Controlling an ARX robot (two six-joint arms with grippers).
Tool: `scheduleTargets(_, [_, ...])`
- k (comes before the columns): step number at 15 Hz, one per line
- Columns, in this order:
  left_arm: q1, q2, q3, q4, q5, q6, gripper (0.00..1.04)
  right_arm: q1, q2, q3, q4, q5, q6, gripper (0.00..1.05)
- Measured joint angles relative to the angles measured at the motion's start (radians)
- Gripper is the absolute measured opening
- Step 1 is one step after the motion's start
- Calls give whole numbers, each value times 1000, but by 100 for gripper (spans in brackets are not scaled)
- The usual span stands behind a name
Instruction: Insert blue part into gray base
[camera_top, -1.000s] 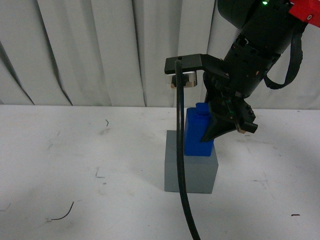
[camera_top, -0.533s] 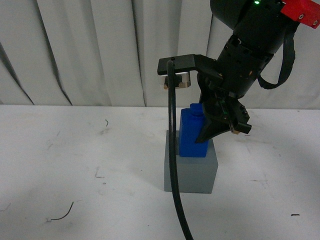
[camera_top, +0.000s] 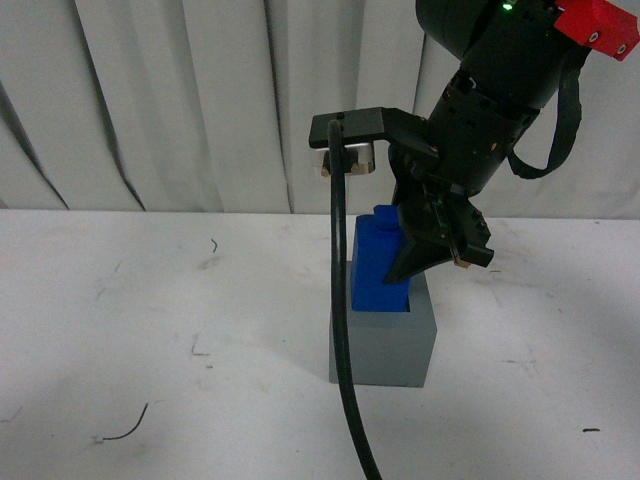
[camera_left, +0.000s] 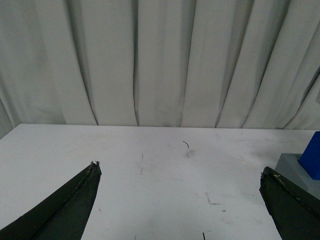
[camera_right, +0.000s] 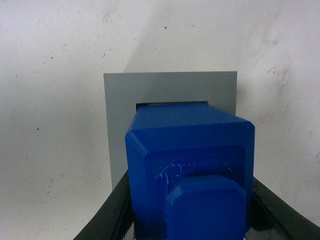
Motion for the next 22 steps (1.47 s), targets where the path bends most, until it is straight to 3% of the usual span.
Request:
scheduleTargets(6, [0,0,0,0,0,0,98,-7,26,-8,16,8,-1,47])
scheduleTargets(11, [0,0,0,0,0,0,98,-4,21,-21,39,-12,-1,100])
scheduleTargets(13, [0,0,0,0,0,0,98,-7,-39,-61,57,-72,0,98])
scheduleTargets(16, [0,0,0,0,0,0,98,-36,-197,-199,244,-190,42,98])
scheduleTargets(18, [0,0,0,0,0,0,98,-90,-381,-413,565,-303,150,98])
scheduleTargets(20, [0,0,0,0,0,0,98,-153,-545,-637,948,-281,325,98])
scheduleTargets(21, [0,0,0,0,0,0,98,-279,-684,-934,1441,-155,577,98])
scheduleTargets(22, [0,0,0,0,0,0,98,-461,-702,-1184,1815,9,838,98])
